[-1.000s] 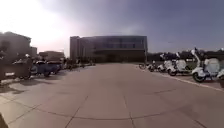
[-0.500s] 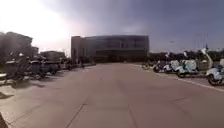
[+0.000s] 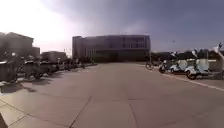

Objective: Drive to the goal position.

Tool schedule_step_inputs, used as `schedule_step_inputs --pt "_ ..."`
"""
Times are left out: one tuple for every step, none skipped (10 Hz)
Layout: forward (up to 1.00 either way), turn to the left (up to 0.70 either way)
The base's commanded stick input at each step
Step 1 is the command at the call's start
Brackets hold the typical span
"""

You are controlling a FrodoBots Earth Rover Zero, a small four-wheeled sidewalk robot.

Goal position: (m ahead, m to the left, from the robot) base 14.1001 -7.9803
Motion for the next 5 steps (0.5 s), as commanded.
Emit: schedule_step_inputs --pt "1.00 0.01" --pt "1.00 -0.08" --pt "1.00 -0.39" --pt "1.00 -0.39" --pt "1.00 -0.37"
